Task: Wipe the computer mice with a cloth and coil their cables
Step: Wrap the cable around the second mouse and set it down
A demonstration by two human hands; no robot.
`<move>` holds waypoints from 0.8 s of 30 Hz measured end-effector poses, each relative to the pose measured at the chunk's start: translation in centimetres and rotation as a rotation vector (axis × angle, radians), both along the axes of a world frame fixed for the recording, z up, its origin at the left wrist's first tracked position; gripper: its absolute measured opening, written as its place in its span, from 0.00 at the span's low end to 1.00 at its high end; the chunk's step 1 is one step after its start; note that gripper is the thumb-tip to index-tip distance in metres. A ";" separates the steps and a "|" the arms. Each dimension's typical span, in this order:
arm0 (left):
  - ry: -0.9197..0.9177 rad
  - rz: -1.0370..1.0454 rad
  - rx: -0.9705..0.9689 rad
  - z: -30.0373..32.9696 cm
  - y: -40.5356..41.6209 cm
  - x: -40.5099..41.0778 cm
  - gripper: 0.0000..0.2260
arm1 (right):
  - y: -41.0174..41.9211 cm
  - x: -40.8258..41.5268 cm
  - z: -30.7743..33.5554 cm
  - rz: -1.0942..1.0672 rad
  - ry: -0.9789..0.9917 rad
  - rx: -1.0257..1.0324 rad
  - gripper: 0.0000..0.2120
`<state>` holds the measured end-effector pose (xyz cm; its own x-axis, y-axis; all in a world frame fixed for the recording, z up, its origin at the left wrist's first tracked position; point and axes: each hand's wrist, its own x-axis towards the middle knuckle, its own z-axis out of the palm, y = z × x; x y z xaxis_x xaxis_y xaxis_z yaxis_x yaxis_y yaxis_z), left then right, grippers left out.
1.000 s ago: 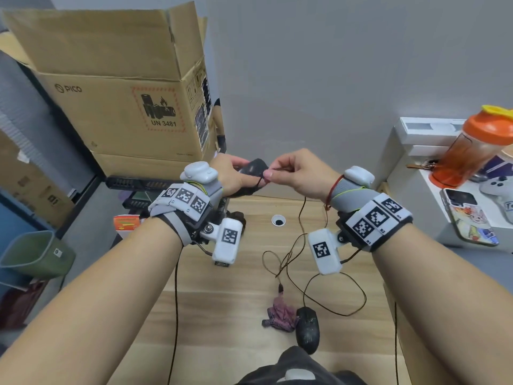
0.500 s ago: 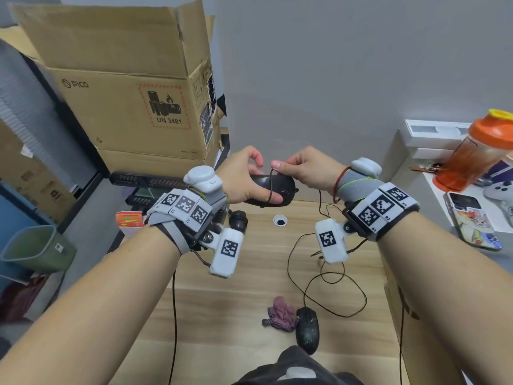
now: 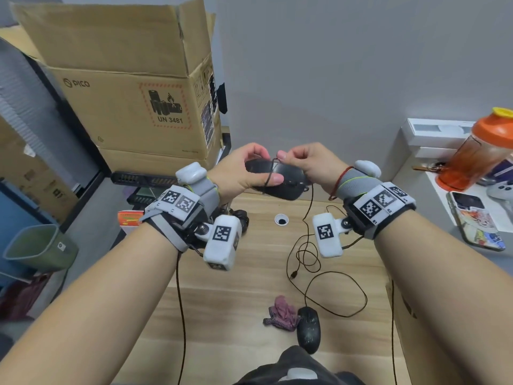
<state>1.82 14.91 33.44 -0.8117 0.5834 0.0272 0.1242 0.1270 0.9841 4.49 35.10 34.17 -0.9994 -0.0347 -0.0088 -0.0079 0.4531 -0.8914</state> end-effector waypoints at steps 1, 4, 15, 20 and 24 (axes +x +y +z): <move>-0.061 0.020 0.107 0.1 0.1 -0.1 0.20 | 0.1 0.1 -0.3 0.010 -0.036 -0.064 0.12; -0.233 0.122 0.363 0.3 0.6 -0.5 0.16 | 0.0 0.8 -1.9 0.043 -0.071 -0.150 0.16; 0.336 0.456 -0.284 -2.7 -0.4 -2.3 0.26 | -3.2 3.0 0.3 0.221 0.083 0.358 0.14; 0.221 0.229 -0.237 -2.9 -0.4 -1.7 0.27 | -0.9 2.2 2.1 0.078 0.157 0.289 0.12; 0.222 0.228 -0.205 -3.0 -0.2 -1.7 0.26 | -0.1 2.2 2.4 0.060 0.177 0.225 0.11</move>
<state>0.09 14.75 30.43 -0.9087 0.4004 0.1183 0.2777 0.3678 0.8875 6.72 34.99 36.56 -0.9823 -0.1106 0.1511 -0.1868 0.6335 -0.7508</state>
